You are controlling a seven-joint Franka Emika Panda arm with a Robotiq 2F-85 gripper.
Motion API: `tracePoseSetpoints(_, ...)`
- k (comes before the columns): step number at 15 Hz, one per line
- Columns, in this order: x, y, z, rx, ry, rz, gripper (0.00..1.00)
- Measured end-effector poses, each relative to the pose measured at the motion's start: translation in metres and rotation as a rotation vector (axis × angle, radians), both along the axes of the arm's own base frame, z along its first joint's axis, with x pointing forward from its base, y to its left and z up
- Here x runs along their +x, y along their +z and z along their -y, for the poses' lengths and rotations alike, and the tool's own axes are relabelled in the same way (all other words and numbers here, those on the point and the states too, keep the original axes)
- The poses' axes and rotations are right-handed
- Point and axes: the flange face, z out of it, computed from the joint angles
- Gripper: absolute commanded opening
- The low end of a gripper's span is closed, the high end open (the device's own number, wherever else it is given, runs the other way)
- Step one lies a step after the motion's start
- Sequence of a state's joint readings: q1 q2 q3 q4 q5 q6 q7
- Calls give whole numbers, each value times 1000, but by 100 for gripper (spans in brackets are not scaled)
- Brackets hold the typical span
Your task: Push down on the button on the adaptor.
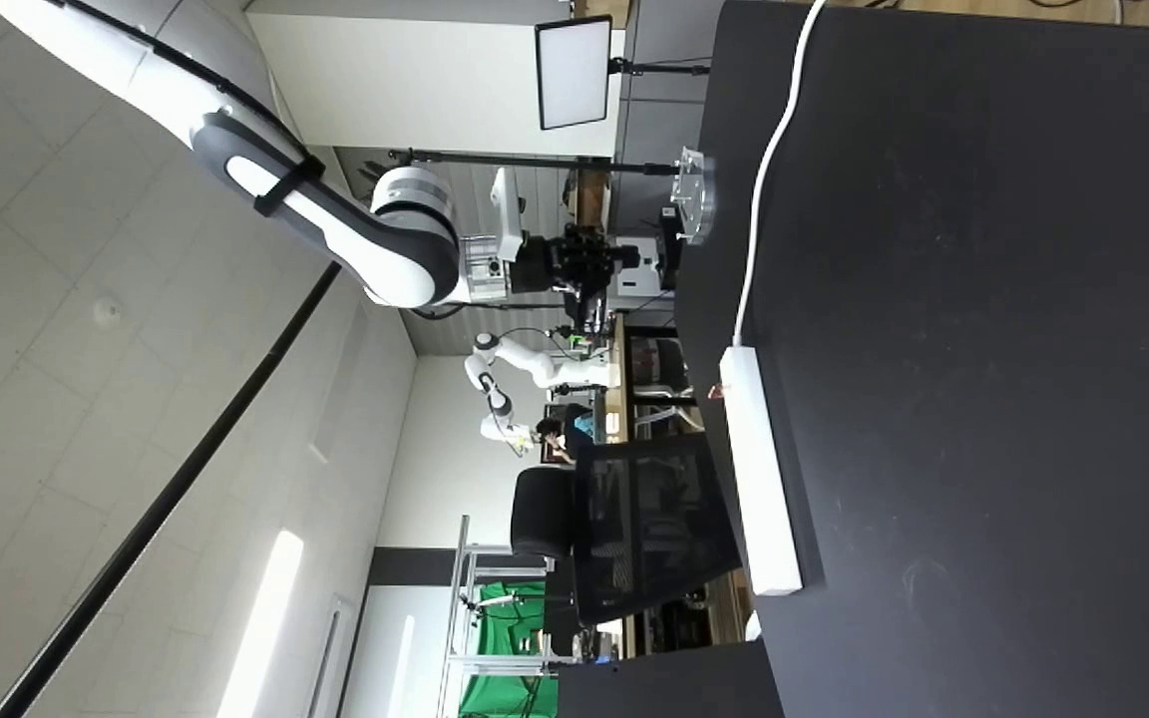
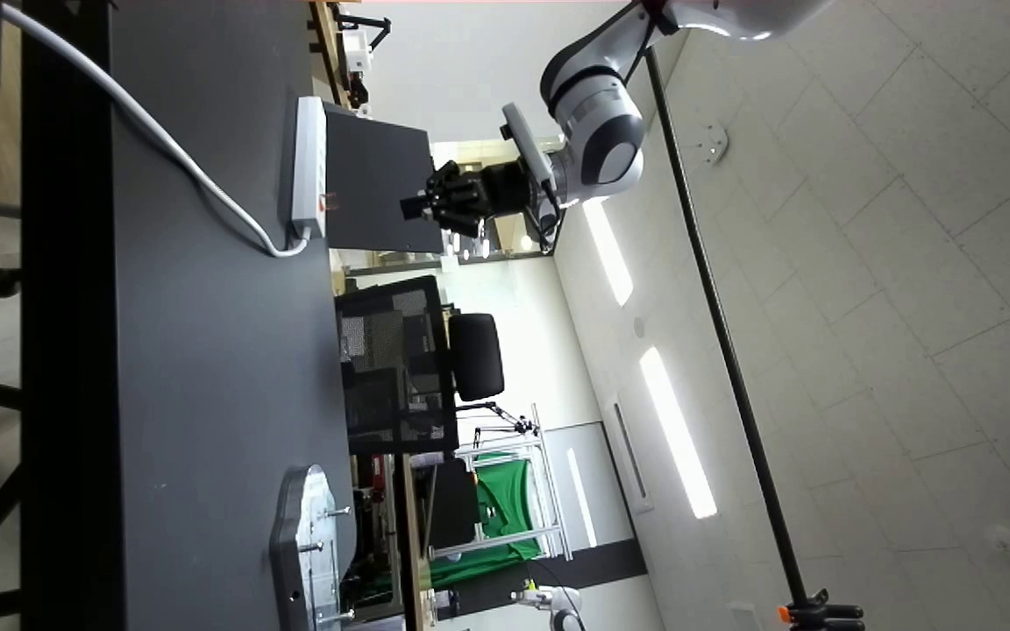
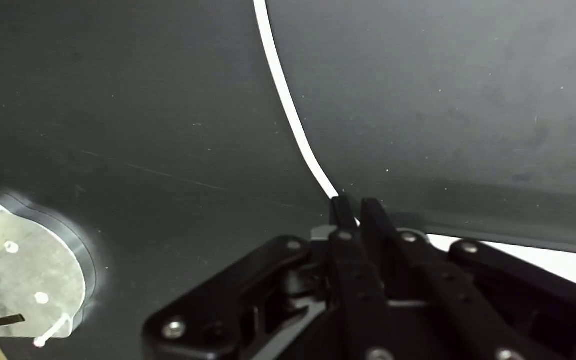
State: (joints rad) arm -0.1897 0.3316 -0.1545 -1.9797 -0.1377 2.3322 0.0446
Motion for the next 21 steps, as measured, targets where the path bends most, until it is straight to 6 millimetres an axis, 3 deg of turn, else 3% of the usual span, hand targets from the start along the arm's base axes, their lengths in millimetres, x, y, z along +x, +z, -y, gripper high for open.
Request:
tracePoseSetpoints(7,0,1,-1,1,1,-3,12)
tracePoseSetpoints(8,0,1,-1,1,1,-4,3)
tracePoseSetpoints(12,3,0,-1,9,-1,19,0)
tracePoseSetpoints(17,31,0,-5,75,-53,153,0)
tracePoseSetpoints(21,55,-16,-12,115,-67,211,0)
